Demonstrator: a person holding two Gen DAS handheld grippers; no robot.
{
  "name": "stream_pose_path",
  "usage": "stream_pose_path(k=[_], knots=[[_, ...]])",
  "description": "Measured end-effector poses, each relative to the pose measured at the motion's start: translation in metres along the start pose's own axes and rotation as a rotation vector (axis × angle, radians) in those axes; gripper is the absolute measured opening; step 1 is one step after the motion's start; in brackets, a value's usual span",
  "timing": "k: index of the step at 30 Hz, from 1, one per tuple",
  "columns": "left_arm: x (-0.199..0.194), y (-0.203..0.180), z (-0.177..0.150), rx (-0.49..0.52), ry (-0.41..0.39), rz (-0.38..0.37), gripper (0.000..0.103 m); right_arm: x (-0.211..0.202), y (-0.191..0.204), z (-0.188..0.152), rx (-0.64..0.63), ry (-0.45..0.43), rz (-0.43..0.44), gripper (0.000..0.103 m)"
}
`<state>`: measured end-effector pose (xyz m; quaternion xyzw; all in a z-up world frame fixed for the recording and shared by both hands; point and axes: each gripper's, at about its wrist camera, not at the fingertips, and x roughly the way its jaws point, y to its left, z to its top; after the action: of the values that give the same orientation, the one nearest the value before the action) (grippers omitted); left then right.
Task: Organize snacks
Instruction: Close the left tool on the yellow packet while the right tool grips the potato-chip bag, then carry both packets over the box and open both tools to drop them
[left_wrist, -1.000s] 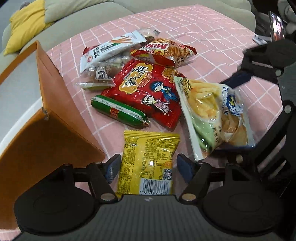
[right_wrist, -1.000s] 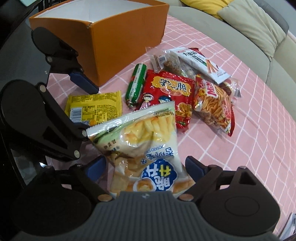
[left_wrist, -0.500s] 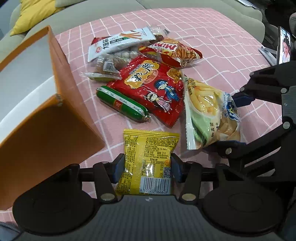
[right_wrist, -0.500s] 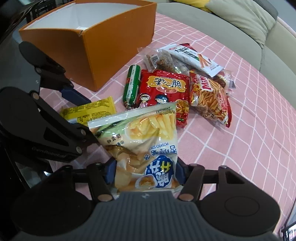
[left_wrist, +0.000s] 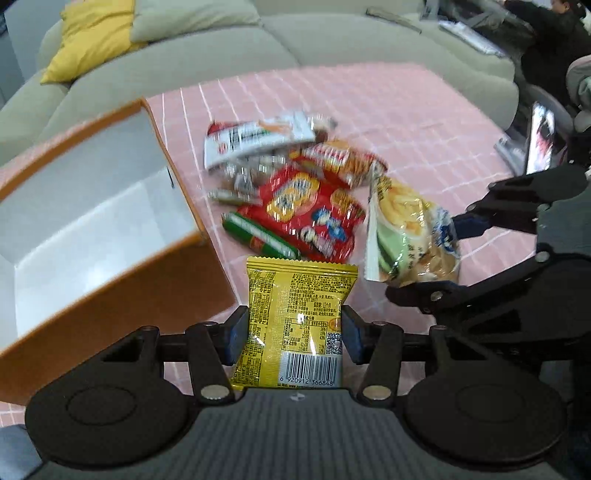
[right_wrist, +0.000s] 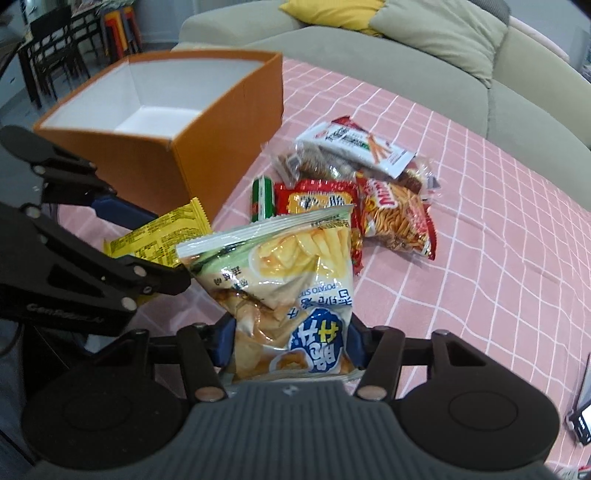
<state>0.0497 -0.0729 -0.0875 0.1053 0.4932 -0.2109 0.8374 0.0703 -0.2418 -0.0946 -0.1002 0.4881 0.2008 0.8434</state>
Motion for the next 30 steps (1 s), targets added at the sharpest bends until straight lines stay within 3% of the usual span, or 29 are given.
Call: stream_pose_path(k=[8,14,20,26,30], knots=[[-0.05,0.018,0.006,-0.049,-0.127,0.003,0.059,-0.03,0.014,0.024,0.016,-0.08,-0.007,0.055],[-0.081,0.046,0.016,-0.08,-0.203,0.047,0.059,-0.044,0.033,0.046,-0.004,-0.122,0.01,0.055],[-0.097,0.083,0.027,-0.105,-0.218,0.143,0.059,-0.052,0.055,0.08,-0.037,-0.173,0.047,0.055],[-0.099,0.131,0.032,-0.218,-0.189,0.226,0.059,-0.044,0.083,0.121,-0.076,-0.209,0.115,0.055],[-0.097,0.16,0.033,-0.286,-0.167,0.255,0.059,-0.027,0.098,0.15,-0.081,-0.188,0.153,0.055]])
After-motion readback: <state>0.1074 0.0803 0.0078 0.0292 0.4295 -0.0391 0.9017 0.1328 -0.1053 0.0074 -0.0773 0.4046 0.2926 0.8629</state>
